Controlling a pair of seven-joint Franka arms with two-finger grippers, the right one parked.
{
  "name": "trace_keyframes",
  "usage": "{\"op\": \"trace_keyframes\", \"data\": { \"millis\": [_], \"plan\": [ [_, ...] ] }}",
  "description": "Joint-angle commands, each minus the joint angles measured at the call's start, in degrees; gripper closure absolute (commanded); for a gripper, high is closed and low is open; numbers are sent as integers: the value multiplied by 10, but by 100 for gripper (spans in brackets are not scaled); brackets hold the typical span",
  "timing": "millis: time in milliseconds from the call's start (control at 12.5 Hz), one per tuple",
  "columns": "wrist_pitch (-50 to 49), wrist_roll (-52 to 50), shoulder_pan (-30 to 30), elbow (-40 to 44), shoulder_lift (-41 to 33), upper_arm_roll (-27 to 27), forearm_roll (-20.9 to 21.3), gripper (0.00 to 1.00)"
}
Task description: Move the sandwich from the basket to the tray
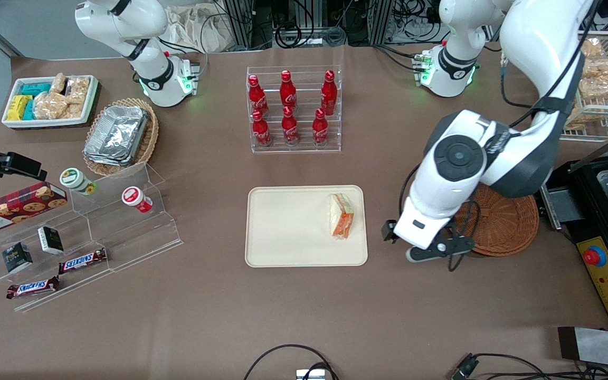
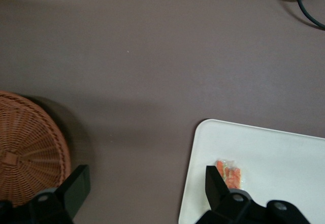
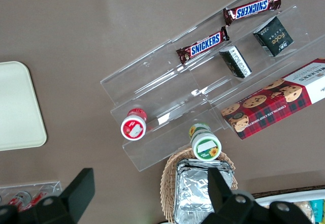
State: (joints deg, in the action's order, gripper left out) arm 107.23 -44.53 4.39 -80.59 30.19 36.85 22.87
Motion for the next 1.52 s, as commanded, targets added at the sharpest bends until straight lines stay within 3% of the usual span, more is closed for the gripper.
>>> {"op": "trace_keyframes", "data": {
  "millis": [0, 239, 319, 479, 718, 1196, 1436],
  "plan": [
    [-32, 41, 25, -5, -26, 1, -19, 0],
    [-63, 119, 49, -9, -50, -4, -26, 0],
    [-70, 149, 48, -9, -63, -28, -41, 0],
    [-75, 214, 33, -13, -95, -105, -111, 0],
    [-91, 307, -16, -26, -138, -213, -148, 0],
    [-98, 353, -63, -58, -202, -292, -168, 0],
    [-117, 353, -77, -72, -236, -326, -198, 0]
  ]
}}
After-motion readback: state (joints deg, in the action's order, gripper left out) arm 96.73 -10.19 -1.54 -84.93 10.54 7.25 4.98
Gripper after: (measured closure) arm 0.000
